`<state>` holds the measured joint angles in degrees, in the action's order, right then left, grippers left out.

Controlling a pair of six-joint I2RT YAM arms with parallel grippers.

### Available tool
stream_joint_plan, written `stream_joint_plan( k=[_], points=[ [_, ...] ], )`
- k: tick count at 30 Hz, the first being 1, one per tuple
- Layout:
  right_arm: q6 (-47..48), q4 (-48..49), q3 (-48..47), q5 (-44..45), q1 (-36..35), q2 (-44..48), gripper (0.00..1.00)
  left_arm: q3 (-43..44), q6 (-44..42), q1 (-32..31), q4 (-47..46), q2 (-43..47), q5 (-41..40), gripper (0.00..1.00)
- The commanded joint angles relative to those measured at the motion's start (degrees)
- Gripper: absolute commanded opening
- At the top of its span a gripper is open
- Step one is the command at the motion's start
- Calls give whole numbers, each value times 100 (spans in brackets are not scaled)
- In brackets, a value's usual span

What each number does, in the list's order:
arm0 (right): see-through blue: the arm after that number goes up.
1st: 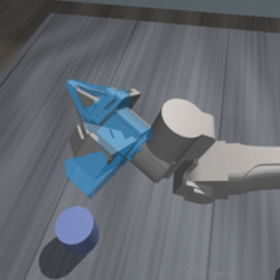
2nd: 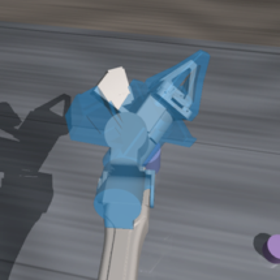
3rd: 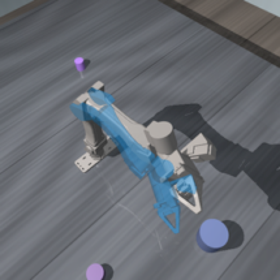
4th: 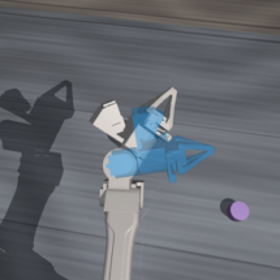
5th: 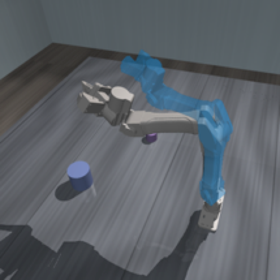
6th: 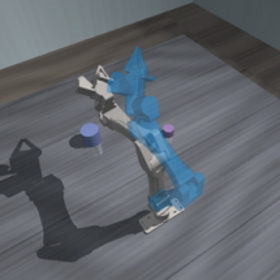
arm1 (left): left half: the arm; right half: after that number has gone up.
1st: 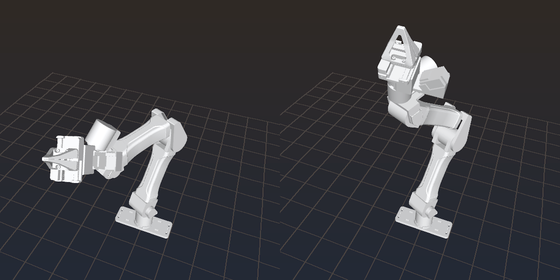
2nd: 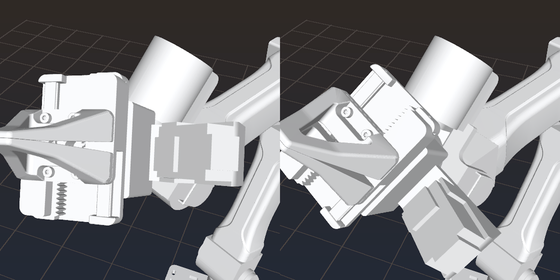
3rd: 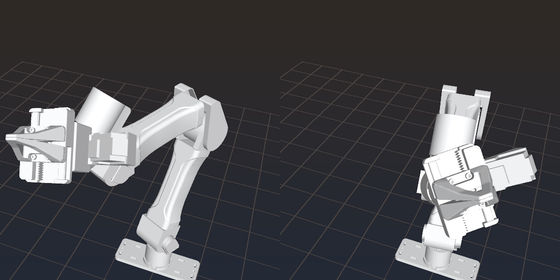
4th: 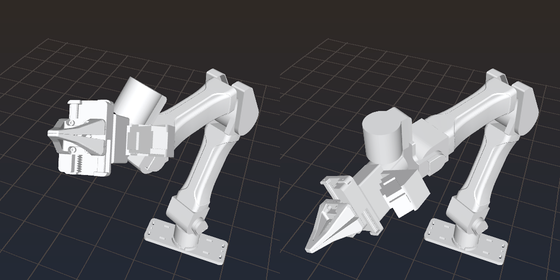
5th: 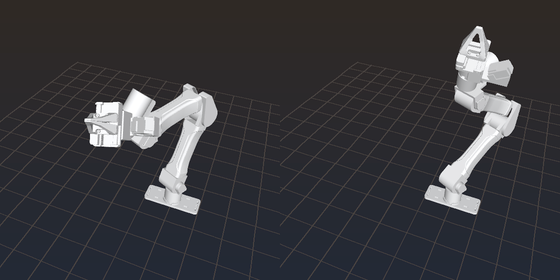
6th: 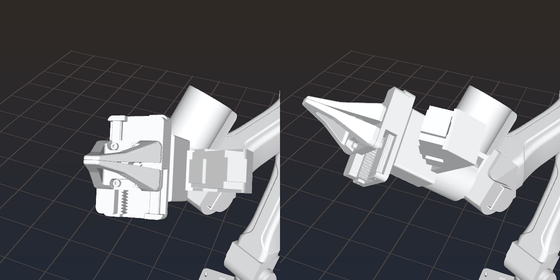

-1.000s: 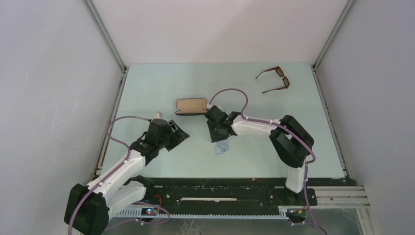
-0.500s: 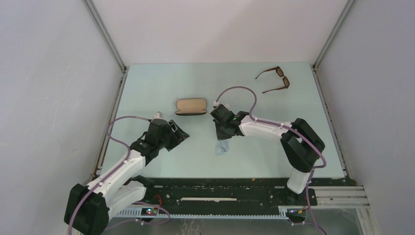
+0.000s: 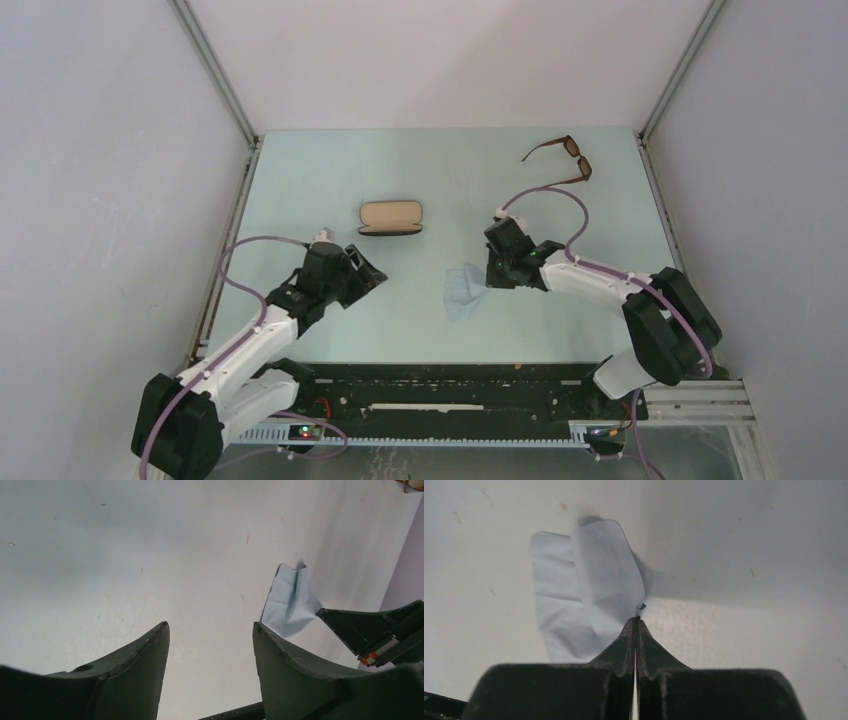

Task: Organize the sunglasses
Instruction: Adjust the glasses cleaning cloth at the center of the board.

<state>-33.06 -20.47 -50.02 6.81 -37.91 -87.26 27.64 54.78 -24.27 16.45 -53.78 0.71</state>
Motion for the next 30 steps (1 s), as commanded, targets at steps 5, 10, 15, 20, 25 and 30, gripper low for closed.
stream_joint_plan(
  k=[5,10,15,20,25,30],
  points=[
    [-534,176,850,-49,75,724,0,562,-399,-104,-37,-288,100,68],
    [-722,192,1047,135,135,1308,2,852,-492,-488,-37,-650,33,68],
    [-711,22,1074,366,357,1790,13,1493,-697,-1176,-12,-1410,24,75],
    [-696,-23,1279,268,792,2017,39,2614,-1065,-1814,418,-2567,-40,78],
    [-614,-40,1381,104,1036,2207,40,3448,-983,-2204,636,-3545,-407,71],
    [-512,-152,1381,84,1136,2349,39,3902,-998,-2311,586,-4229,-839,58]
  ],
)
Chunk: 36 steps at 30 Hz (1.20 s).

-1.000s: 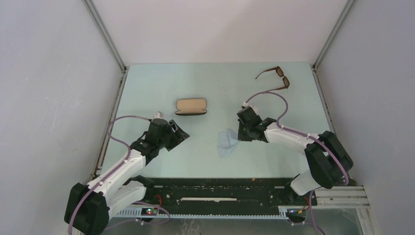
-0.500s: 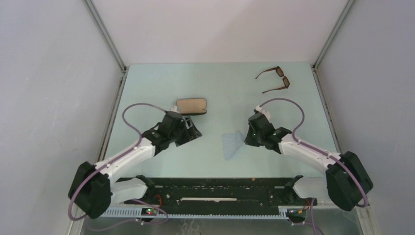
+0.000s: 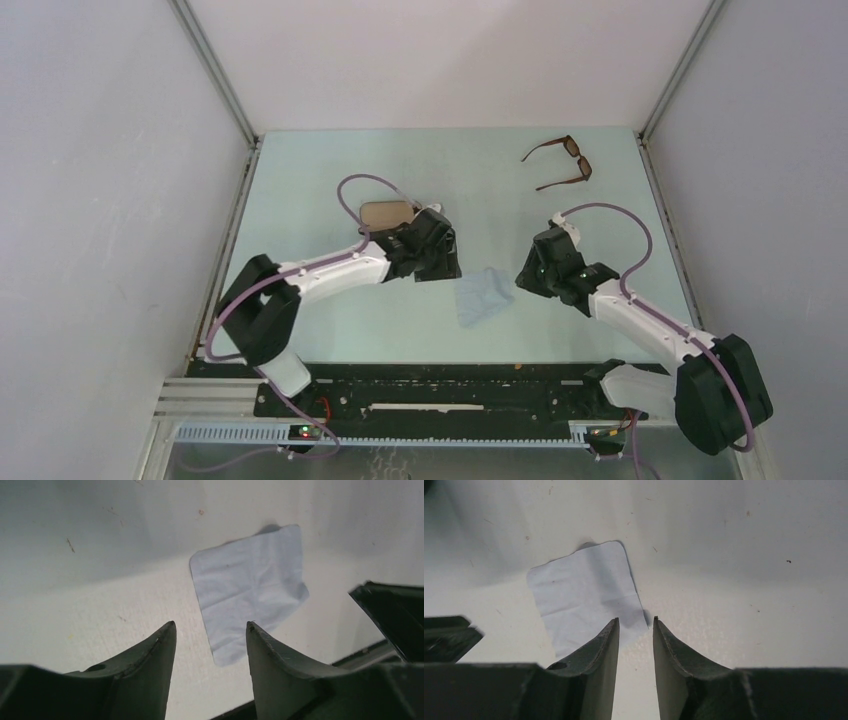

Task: Organize the sunglasses
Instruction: Adjust the glasses cleaning cloth at the center of the board.

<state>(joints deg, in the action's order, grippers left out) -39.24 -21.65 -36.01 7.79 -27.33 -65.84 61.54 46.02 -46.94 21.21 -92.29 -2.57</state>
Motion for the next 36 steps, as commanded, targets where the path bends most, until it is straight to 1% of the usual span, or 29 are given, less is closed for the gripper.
stream_joint_plan(
  k=[1,3,8,11,16,18,22,25,29,32,36],
  points=[
    [135,-38,-20,-26,108,212,39,586,-140,-51,126,-525,-512,56],
    [173,-37,-20,-95,190,190,38,714,-148,-47,139,-804,-416,55],
    [241,118,-20,-327,302,3,37,829,-120,-63,-11,-1122,-263,54],
    [294,287,-28,-516,344,-148,37,917,-144,-67,-40,-1281,-242,50],
    [593,335,-340,-933,373,-863,38,1016,-114,-62,-51,-1505,-197,46],
    [669,366,-477,-933,401,-1164,38,1012,-58,-67,-76,-1586,-176,41],
    [856,283,-860,-795,397,-1648,41,973,50,-66,-174,-1701,-59,23],
    [1001,244,-1122,-550,369,-1934,41,1016,45,-64,-170,-1723,-60,13],
    [1148,336,-1390,-563,404,-2325,42,1106,-1,-66,-169,-1735,-48,1],
    [1190,209,-1670,-631,404,-2709,41,1182,-14,-67,-168,-1776,37,0],
    [1208,230,-1729,-882,299,-2966,39,1178,3,-68,-195,-1762,65,0]
  ],
)
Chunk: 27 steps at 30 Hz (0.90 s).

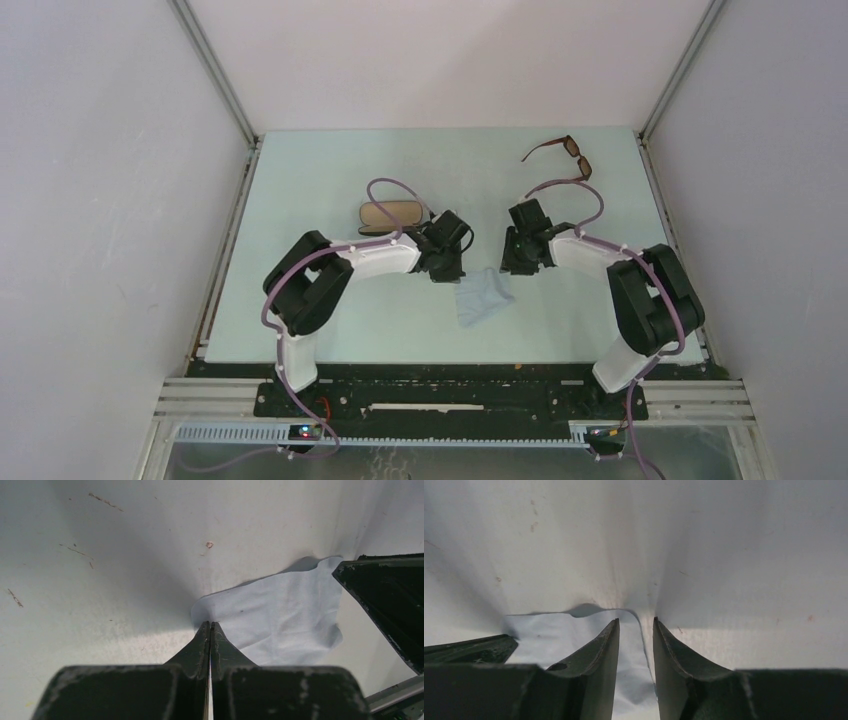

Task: Organize the sunglasses
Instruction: Adjust the glasses cleaning cloth at the center of the board.

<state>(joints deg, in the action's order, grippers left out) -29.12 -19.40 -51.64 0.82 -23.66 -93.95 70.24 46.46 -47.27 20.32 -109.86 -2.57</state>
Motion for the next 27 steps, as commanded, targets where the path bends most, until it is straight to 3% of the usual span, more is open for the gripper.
stream_joint_plan(
  k=[1,4,9,26,27],
  points=[
    [191,2,-167,-201,-101,-210,37,302,-34,-29,-107,7,64,0],
    [166,44,-170,-227,-151,-316,30,310,-23,-29,-86,38,48,0],
    [135,81,-240,-274,-178,-355,0,337,-83,-33,-64,58,46,0],
    [-5,-54,-250,147,-453,395,0,-41,-76,-25,1,672,-416,0],
    [-7,-55,-246,163,-455,403,0,15,-71,-20,67,592,-424,7]
  ],
)
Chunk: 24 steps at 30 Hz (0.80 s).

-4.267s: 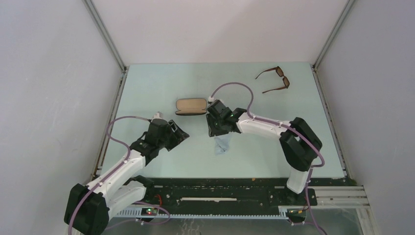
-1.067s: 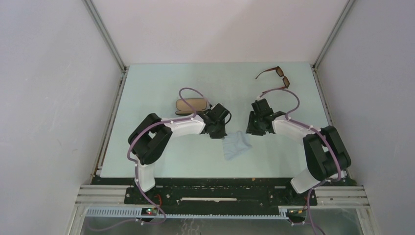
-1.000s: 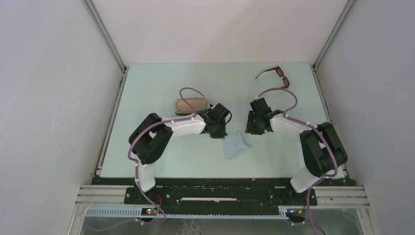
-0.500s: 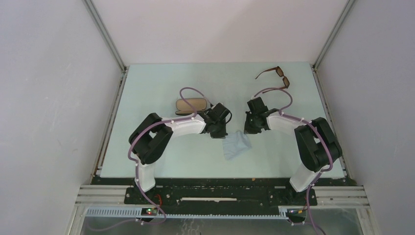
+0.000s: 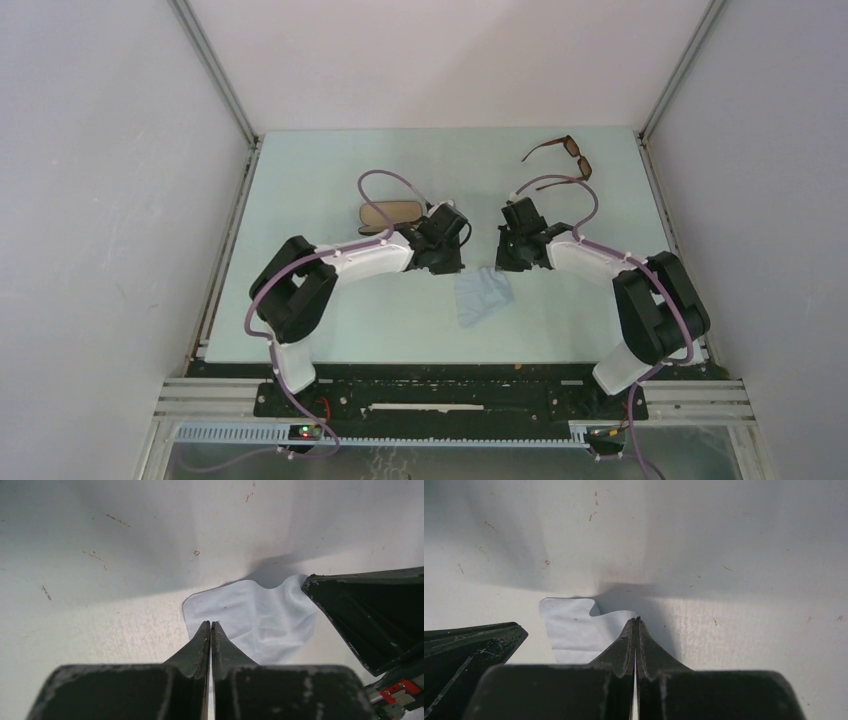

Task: Organize the sunglasses
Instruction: Adjust the glasses cleaning cloth at the center of the board.

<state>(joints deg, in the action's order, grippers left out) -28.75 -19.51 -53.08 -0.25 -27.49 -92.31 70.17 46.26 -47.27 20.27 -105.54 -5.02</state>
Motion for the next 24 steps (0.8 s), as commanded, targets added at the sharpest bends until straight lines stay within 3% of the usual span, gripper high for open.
stream_joint_plan(
  k=[1,4,6,11,16,24],
  points=[
    [-46,-47,-106,272,-73,227,0,83,-35,-22,168,91,-198,19],
    [-51,-80,-106,286,-71,205,0,169,-12,-22,291,-53,-201,53],
    [-62,-77,-83,295,-60,199,0,198,-31,-23,315,-118,-188,57],
    [-94,-39,-19,264,-55,204,0,314,-80,-27,354,-350,-77,51],
    [-111,-37,-18,244,-55,180,0,538,-118,-20,470,-614,90,39],
    [-92,-11,-18,186,-46,174,0,611,-100,-28,556,-750,312,30]
  ],
)
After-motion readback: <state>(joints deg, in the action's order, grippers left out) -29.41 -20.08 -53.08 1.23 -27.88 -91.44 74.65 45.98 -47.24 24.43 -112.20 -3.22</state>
